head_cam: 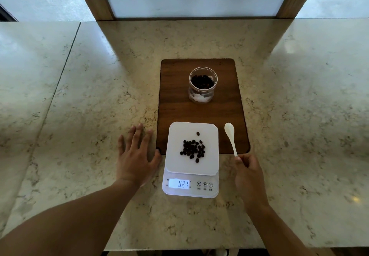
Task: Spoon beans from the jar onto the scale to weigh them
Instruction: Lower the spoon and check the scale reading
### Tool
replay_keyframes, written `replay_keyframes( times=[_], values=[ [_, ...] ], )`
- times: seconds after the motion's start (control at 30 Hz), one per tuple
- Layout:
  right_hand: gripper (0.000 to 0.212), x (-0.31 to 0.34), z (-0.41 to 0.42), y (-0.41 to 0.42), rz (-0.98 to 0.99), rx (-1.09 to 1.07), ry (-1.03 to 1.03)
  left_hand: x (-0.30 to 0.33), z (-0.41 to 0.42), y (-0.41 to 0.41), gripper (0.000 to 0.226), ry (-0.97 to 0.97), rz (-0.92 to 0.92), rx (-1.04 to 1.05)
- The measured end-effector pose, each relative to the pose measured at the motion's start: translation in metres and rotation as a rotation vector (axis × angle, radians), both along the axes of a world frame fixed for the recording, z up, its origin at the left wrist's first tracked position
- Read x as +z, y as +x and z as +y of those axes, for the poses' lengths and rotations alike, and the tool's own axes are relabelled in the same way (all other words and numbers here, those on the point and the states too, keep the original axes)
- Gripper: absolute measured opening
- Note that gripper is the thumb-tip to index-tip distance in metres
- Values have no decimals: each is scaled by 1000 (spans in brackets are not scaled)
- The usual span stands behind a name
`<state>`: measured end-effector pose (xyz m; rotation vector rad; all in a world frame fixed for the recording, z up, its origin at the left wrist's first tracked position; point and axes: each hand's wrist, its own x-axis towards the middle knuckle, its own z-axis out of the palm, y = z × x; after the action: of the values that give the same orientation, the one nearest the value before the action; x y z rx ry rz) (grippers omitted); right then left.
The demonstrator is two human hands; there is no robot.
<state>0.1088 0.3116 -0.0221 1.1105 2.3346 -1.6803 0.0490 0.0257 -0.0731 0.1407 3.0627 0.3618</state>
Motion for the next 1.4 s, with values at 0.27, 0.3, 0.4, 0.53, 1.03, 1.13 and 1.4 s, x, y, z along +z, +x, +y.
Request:
replay_keyframes(
  times=[0.27,0.3,0.4,0.53,1.03,1.13,1.4],
  values=[
    [10,-3,6,2,68,-50,126,0,-1,0,74,-3,-1,-1],
    [10,-4,8,2,61,-26,151,0,0,0,74,-3,-2,1],
    [10,-5,12,3,32,62,225,0,0,-1,74,-1,-6,8],
    [9,-6,15,4,5,122,278,-1,-1,0,73,-3,-2,6],
    [5,-10,23,-6,-28,169,405,-4,-3,-2,73,-30,-16,7],
    [6,-11,23,-6,-16,175,437,-3,-1,0,73,-38,-28,-3],
    [7,-9,19,-13,-19,177,454,-1,-1,-1,76,-38,-51,2]
  ],
)
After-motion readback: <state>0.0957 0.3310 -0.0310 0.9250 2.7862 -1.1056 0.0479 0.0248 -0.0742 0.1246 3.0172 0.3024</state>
